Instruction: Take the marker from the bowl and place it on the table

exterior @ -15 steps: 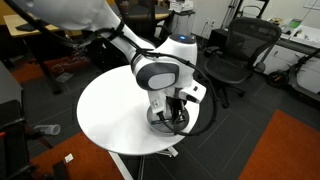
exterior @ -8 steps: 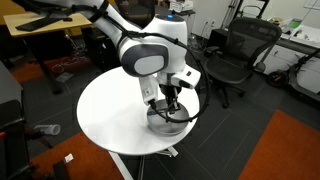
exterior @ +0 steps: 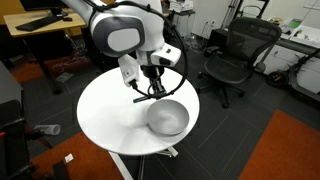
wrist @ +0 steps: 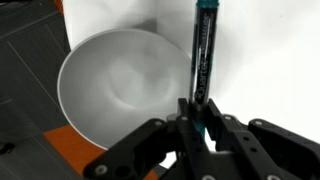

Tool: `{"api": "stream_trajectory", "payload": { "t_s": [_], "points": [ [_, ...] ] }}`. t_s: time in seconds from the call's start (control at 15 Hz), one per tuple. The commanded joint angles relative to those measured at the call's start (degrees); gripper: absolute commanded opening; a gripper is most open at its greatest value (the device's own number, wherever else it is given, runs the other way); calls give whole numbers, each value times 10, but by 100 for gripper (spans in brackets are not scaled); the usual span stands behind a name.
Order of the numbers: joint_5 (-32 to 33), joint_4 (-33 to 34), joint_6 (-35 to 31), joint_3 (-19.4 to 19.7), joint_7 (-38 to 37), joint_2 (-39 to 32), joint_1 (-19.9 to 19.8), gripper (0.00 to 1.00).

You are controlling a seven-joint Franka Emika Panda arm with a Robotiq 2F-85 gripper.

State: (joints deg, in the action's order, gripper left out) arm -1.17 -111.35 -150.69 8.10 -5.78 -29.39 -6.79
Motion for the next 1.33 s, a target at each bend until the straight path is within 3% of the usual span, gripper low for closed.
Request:
{"api": "stream_trajectory", "payload": {
  "t_s": [0.0,0.73,1.27],
  "points": [
    [20,-57,-14,-3,4,47,21,5],
    [7,-65,-4,-59,29,32,45,5],
    [10,-45,-22,-81,72,-25,42,5]
  ]
}}
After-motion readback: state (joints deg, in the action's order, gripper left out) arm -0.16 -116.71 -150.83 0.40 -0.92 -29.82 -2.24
